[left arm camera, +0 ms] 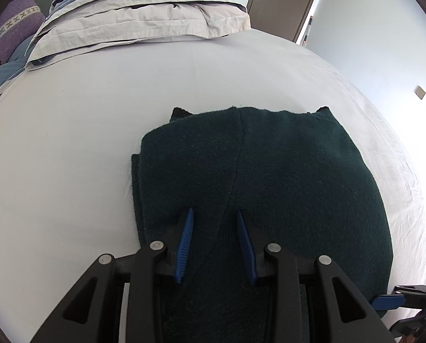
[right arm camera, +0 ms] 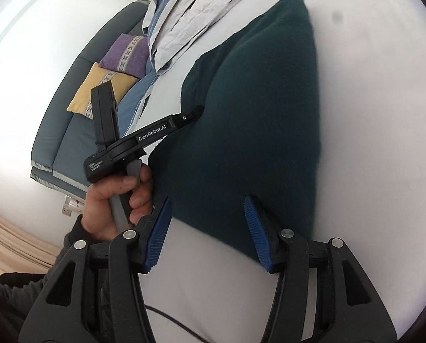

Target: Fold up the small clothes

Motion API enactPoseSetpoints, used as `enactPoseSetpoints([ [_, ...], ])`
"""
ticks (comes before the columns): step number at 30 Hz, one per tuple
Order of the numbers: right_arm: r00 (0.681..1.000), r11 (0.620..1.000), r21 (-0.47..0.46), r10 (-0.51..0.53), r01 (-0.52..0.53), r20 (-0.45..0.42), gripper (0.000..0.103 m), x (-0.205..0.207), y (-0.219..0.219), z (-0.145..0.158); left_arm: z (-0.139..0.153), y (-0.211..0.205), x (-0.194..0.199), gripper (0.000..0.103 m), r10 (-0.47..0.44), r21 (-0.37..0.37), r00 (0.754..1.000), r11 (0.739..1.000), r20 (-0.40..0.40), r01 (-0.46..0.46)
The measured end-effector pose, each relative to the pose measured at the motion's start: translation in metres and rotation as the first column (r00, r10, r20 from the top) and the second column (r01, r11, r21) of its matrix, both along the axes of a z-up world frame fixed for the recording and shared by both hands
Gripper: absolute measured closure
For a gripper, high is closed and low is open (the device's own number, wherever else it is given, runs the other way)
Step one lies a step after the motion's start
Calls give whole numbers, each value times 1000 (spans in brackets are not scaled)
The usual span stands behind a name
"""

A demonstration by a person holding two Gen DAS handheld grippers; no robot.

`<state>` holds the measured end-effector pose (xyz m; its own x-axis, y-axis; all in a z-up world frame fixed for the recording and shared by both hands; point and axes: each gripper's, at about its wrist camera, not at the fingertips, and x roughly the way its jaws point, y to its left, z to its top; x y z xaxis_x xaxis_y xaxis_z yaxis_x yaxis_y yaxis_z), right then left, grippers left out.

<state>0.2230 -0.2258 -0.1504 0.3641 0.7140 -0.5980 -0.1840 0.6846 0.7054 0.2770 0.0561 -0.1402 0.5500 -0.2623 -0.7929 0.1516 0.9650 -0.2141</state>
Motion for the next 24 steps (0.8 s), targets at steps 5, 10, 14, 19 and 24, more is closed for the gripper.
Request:
enactPoseSetpoints([
  [5,989,990,-48,-126,130,76,28,-13,-37,34,24,30,-17,61,31,-162,999,986,-25,-35],
  [10,977,979,-9,-204,205,65,13,7,-69,42,41,80,-31,40,119,-248,992,961,-32,-123],
  [14,975,973,58,-219,221,-45,13,31,-83,20,15,97,-18,40,106,-315,983,937,-153,-150],
  [19,972,974,119,-175,194,-156,17,53,-81,-11,-22,93,-6,40,41,-450,960,877,-278,-168],
  [24,975,973,157,-143,170,-171,28,59,-71,-20,-27,85,9,38,3,-493,945,852,-328,-174],
])
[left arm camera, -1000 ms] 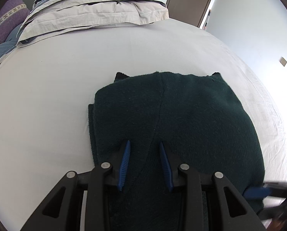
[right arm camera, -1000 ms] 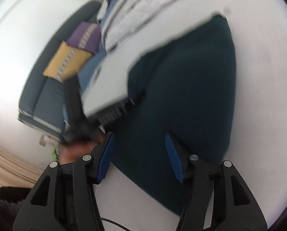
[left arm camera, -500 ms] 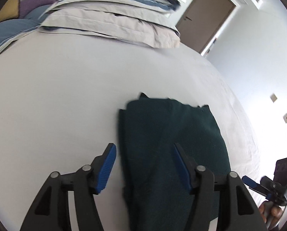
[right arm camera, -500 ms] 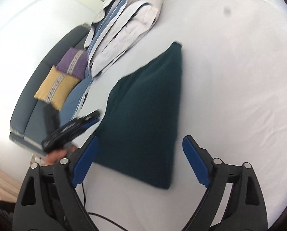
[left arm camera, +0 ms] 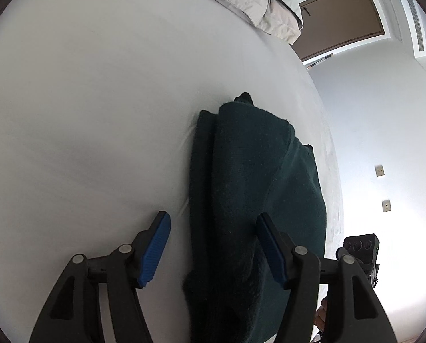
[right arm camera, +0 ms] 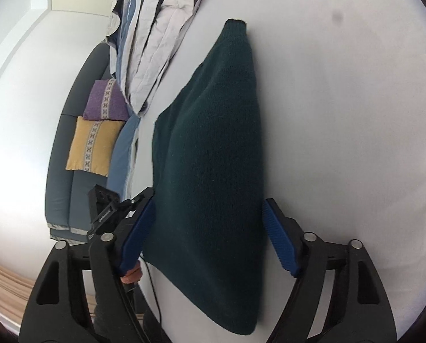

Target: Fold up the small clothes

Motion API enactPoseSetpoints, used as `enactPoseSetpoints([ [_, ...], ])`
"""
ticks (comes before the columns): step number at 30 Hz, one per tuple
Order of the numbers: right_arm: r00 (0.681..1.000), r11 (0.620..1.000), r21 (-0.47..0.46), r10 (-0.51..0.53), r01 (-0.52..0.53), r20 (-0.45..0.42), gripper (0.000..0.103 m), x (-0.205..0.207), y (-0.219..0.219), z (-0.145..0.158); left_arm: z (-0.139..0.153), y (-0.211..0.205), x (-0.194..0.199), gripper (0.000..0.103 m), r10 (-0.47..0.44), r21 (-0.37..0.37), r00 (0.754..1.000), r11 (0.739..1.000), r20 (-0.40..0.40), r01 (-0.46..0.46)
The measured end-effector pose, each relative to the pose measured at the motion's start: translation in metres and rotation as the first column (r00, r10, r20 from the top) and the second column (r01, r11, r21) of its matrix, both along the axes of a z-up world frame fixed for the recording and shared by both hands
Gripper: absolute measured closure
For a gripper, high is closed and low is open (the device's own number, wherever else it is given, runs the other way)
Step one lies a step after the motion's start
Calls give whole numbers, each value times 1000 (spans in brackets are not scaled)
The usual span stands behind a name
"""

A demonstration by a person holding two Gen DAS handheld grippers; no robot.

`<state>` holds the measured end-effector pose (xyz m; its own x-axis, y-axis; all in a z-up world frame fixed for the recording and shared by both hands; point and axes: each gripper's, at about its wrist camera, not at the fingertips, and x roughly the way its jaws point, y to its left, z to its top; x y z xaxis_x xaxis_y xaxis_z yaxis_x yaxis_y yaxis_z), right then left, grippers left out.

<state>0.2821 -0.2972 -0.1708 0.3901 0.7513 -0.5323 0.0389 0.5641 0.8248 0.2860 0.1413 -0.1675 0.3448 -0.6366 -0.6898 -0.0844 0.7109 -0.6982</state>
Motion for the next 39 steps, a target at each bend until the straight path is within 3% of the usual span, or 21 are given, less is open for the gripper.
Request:
enactPoseSetpoints([
  [5,1000,1000,11,7,-7,-6,28,-2,-1,-7,-5,2,13,43,25,-81,998,996,-54,-30],
  [9,1000,999,-34,9,-10,-30,36,1,7,-11,-2,-16,16,61,-3,-7,999,1000,-39,2],
  [12,999,995,-97,20,-25,-50,46,6,15,-13,-2,-22,15,71,3,1,1000,1000,-29,-3],
  [15,999,987,-155,28,-35,-46,55,3,20,-8,6,-31,13,77,0,59,1000,998,-2,0],
  [18,1000,972,-233,24,-25,-10,60,-5,29,8,27,-44,5,80,-27,168,999,986,45,19],
  [21,999,961,-277,21,-12,32,62,-15,37,29,53,-56,-7,80,-47,168,995,985,90,31],
  [25,994,949,-315,39,-5,101,62,-46,44,65,90,-69,-39,80,-79,174,985,983,153,52],
  [31,983,956,-295,48,7,177,62,-119,37,112,121,-84,-100,80,-122,186,970,979,211,83],
  [39,984,963,-268,25,23,174,63,-216,23,117,121,-102,-177,79,-176,204,960,970,219,131],
])
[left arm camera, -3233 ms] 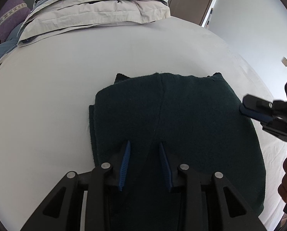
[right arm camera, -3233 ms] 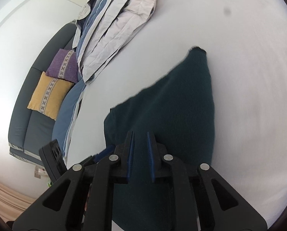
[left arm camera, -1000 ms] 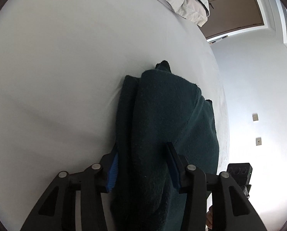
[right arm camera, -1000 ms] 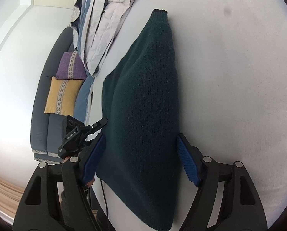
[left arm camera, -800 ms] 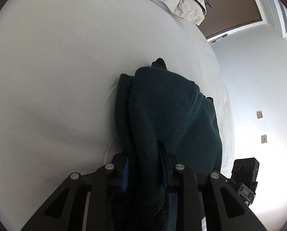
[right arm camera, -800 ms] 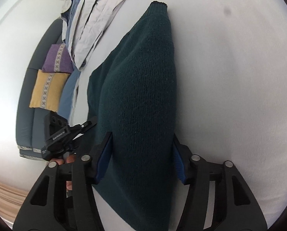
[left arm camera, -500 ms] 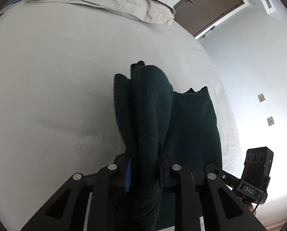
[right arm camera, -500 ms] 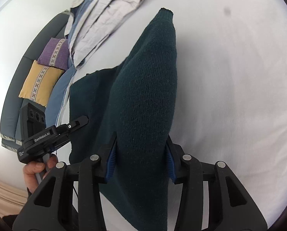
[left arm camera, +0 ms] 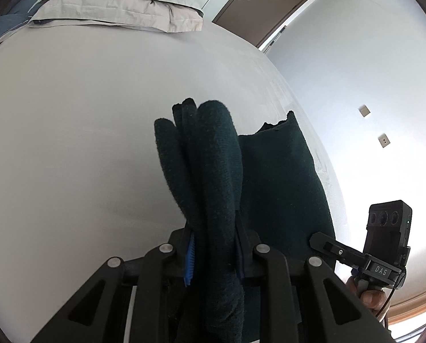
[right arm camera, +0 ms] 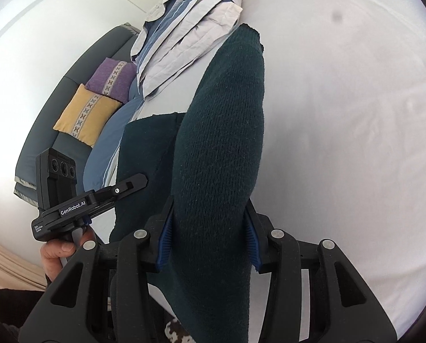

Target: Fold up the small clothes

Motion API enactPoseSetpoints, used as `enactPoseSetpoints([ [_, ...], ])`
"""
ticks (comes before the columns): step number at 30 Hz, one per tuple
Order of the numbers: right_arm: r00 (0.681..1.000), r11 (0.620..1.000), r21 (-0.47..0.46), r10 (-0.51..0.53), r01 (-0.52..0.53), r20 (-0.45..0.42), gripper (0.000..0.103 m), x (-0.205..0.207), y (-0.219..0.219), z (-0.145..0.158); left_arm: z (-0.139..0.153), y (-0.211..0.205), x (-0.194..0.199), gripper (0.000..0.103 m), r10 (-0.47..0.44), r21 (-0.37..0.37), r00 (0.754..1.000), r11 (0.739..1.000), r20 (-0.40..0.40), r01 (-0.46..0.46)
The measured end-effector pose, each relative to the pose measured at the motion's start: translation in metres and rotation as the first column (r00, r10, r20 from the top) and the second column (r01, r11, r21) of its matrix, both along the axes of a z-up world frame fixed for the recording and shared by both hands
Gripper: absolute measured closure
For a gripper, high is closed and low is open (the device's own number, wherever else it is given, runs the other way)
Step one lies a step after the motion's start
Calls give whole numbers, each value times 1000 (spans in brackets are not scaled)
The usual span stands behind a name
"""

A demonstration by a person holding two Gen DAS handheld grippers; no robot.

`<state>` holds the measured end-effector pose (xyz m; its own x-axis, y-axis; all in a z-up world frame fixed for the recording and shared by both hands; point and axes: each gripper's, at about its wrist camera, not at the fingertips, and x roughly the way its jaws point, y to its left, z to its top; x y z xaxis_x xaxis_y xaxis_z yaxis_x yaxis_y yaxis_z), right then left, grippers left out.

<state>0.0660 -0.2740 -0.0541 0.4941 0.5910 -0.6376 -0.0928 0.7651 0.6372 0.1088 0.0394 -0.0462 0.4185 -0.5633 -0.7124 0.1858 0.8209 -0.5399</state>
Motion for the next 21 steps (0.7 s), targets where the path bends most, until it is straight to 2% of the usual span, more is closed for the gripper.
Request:
enactPoseSetpoints([
  [9,999,1000,13,-17,18,-47,63,-65,-26,-34,-26,-18,-30,79,-37,20,999,999,-26,37],
  [11,996,999,24,-32,34,-78,62,-62,-33,-53,-47,-18,-24,79,-31,32,999,999,-45,32],
  [13,988,996,39,-69,75,-135,62,-59,-42,-78,-74,-10,-15,78,12,55,995,998,-99,-7],
  [14,983,993,67,-82,94,-163,61,-61,-51,-94,-83,-5,-13,77,26,46,993,999,-119,-21],
  [15,982,988,119,-81,102,-171,59,-64,-57,-106,-91,1,-13,76,31,5,990,1000,-138,-30],
  [16,984,982,159,-80,105,-160,59,-68,-62,-113,-98,8,-14,76,36,-44,988,998,-149,-43],
  [17,989,976,193,-74,99,-130,59,-74,-65,-117,-99,10,-15,75,37,-55,988,997,-150,-46],
  [21,995,984,165,-62,74,-76,58,-86,-57,-113,-97,6,-15,72,34,-24,991,999,-126,-38],
])
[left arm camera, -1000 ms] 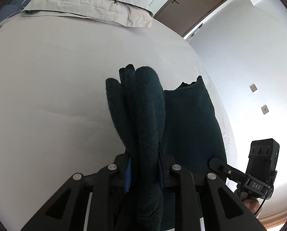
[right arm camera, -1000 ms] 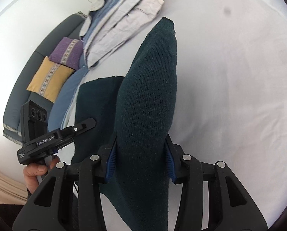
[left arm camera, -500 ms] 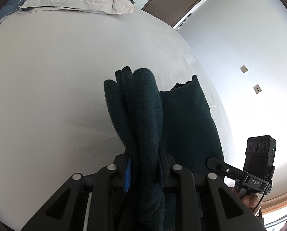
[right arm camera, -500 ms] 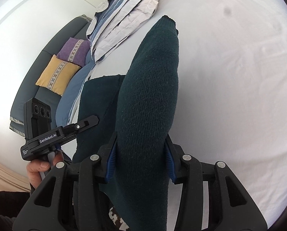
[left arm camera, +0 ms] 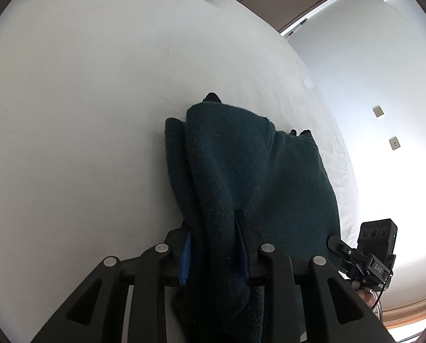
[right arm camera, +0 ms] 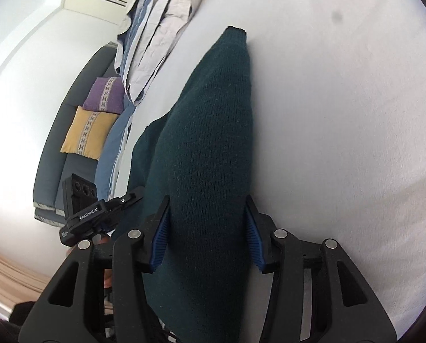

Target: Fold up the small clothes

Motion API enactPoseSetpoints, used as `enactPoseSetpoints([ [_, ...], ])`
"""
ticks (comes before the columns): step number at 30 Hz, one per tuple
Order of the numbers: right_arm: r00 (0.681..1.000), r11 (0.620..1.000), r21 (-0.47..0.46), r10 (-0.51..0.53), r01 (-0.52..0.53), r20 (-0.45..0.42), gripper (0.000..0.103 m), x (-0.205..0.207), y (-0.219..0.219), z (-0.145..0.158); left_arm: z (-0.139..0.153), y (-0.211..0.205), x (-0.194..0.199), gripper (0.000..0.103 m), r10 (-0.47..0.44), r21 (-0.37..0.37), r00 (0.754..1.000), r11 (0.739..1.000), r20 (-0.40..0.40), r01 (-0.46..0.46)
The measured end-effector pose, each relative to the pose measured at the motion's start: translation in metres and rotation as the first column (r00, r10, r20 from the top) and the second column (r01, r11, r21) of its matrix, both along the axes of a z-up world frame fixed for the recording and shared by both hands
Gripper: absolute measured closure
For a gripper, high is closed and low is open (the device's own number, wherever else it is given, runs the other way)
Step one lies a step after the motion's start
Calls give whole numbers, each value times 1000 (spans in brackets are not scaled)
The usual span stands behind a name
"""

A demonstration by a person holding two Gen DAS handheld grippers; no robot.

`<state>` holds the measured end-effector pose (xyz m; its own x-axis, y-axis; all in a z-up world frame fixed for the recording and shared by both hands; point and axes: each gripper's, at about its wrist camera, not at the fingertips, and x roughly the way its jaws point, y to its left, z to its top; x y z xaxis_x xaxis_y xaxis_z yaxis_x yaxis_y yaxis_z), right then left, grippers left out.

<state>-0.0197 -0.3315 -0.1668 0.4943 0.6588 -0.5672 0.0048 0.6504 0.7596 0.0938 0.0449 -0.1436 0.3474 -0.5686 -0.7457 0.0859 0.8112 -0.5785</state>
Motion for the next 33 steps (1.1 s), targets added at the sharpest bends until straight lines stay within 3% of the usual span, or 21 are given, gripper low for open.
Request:
enactPoseSetpoints([
  [11,997,994,-82,-69,73,41,53,-12,6,27,9,10,-15,57,64,33,997,997,30,-65],
  [13,993,987,-123,-95,102,63,52,-19,0,37,23,12,-23,53,79,65,994,994,76,-84],
  [17,977,953,-238,-156,188,148,50,-51,-12,72,64,16,-53,32,103,151,966,979,236,-141],
  [19,965,919,-320,-172,230,198,49,-65,-16,93,87,10,-75,16,95,213,935,961,343,-176],
  [21,950,881,-391,-171,266,260,46,-76,-8,117,110,2,-100,0,89,287,884,927,458,-242],
  [24,911,805,-484,-162,344,379,27,-93,11,155,143,-8,-139,0,47,362,778,866,627,-345],
  [25,893,772,-514,-150,374,424,19,-100,20,168,153,-15,-151,0,27,394,743,835,668,-384],
  [28,841,699,-557,-117,448,528,1,-117,42,200,174,-21,-171,0,11,435,690,769,724,-469],
  [31,794,675,-543,-108,501,598,0,-134,54,226,194,-20,-192,0,35,410,632,733,774,-543],
  [33,775,667,-532,-111,522,622,0,-144,59,242,203,-18,-204,0,66,374,596,722,800,-582],
])
